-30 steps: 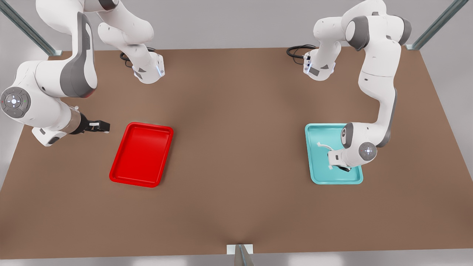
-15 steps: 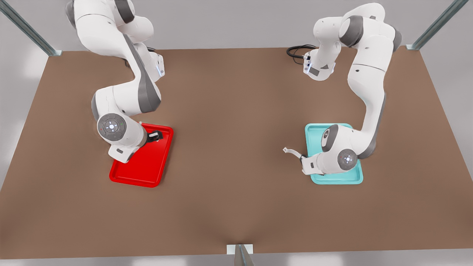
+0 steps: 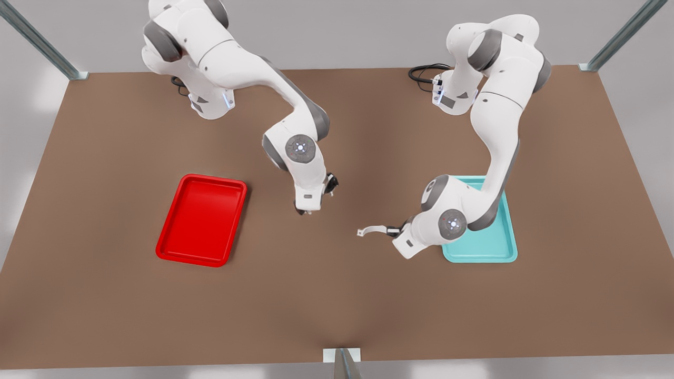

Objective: Take the drainage pipe clamp from the left arm, pass it to the right arm, and place it in the plate on the right side

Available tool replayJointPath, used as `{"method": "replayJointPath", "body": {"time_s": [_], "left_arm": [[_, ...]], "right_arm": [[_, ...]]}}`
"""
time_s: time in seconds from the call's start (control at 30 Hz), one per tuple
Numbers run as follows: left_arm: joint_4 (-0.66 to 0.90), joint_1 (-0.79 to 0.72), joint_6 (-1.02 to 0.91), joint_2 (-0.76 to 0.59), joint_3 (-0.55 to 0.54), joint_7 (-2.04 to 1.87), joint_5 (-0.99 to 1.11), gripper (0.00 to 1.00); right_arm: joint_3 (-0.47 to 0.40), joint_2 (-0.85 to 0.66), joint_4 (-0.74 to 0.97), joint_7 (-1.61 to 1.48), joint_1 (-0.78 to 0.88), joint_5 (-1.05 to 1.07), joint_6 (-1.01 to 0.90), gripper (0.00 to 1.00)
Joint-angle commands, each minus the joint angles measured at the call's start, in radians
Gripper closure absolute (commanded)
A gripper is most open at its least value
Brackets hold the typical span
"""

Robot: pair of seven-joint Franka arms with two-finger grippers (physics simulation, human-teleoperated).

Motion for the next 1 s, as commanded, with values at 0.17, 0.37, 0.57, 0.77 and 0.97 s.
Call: {"method": "replayJointPath", "body": {"time_s": [0.17,0.37,0.57,0.77,0.97], "left_arm": [[0.015,-0.024,-0.020,-0.002,-0.015,-0.625,0.002,0.79],[0.015,-0.030,-0.024,-0.005,-0.015,-0.625,0.001,0.79],[0.030,-0.030,-0.052,-0.010,-0.023,-0.627,-0.001,0.79],[0.037,-0.036,-0.060,-0.010,-0.024,-0.627,-0.001,0.79],[0.050,-0.041,-0.086,-0.010,-0.024,-0.627,-0.001,0.79]], "right_arm": [[-0.001,0.044,0.012,-0.039,0.096,-0.260,0.401,0.00],[-0.001,0.084,0.011,-0.089,0.131,-0.345,0.450,0.00],[-0.001,0.128,0.014,-0.096,0.158,-0.348,0.479,0.00],[-0.013,0.185,0.034,-0.096,0.142,-0.371,0.509,0.00],[-0.022,0.280,0.139,-0.097,0.135,-0.374,0.524,0.00]]}}
